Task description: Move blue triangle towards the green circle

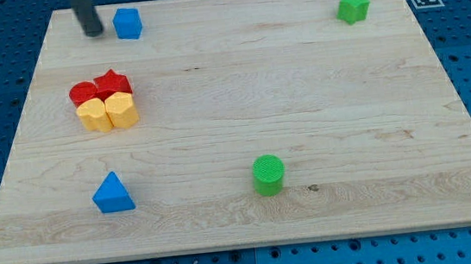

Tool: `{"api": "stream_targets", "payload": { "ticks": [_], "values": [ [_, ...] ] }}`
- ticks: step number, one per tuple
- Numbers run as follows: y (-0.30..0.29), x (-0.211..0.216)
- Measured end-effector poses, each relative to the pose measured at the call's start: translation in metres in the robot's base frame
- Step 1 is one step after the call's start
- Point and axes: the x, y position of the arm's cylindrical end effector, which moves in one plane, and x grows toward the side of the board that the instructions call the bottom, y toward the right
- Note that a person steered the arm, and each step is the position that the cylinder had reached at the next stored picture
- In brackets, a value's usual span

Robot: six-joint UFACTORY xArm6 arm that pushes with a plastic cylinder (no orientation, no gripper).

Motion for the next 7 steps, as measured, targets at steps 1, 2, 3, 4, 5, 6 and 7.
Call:
{"api": "stream_targets", "payload": {
  "ticks": [1,2,3,4,5,6,7],
  "values": [
    [0.085,0.016],
    [0.142,0.042],
    [0.157,0.092],
    [0.166,0.148],
    [0.167,0.187],
    [0.167,0.223],
    [0.145,0.241]
  ]
}}
